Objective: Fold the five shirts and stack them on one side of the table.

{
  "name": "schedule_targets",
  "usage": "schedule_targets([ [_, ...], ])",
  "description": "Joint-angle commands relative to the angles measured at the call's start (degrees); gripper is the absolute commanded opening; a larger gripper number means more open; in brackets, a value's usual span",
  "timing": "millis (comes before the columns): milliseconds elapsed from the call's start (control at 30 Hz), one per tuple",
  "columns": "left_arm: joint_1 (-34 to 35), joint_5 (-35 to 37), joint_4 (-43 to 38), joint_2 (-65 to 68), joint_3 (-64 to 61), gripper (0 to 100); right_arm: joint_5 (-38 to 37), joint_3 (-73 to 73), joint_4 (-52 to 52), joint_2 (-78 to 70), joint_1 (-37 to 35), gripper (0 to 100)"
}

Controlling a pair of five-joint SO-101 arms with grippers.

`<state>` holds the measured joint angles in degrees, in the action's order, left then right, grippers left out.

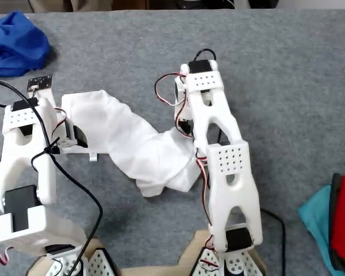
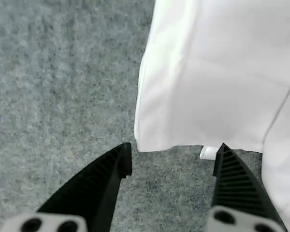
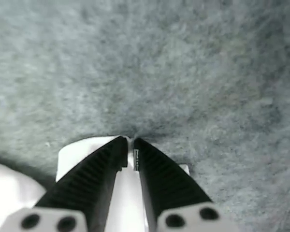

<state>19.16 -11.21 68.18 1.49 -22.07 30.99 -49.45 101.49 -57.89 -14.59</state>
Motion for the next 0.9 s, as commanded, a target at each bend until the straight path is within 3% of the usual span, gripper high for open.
schedule_targets([
  [0,0.3,-0.4,-0.1,-2.2,0.6,28,0.4,-1.9,0.8,7.9,-1.0,0.4],
  [367,0.3,-0.4,-0.1,-2.6,0.6,28,0.1,-1.8,0.9,28.5,-0.9,0.5],
  [600,-0.1,-0.3,-0.3,-2.6,1.2,28,0.1,9.4,0.5,29.6,0.5,0.5],
  [733,-0.4,0.6,2.8,-2.1,9.5,28,0.1,15.6,0.2,29.6,0.8,0.5],
  [867,-2.5,6.0,6.9,0.3,20.0,28,0.0,17.8,0.2,29.6,2.9,0.5],
])
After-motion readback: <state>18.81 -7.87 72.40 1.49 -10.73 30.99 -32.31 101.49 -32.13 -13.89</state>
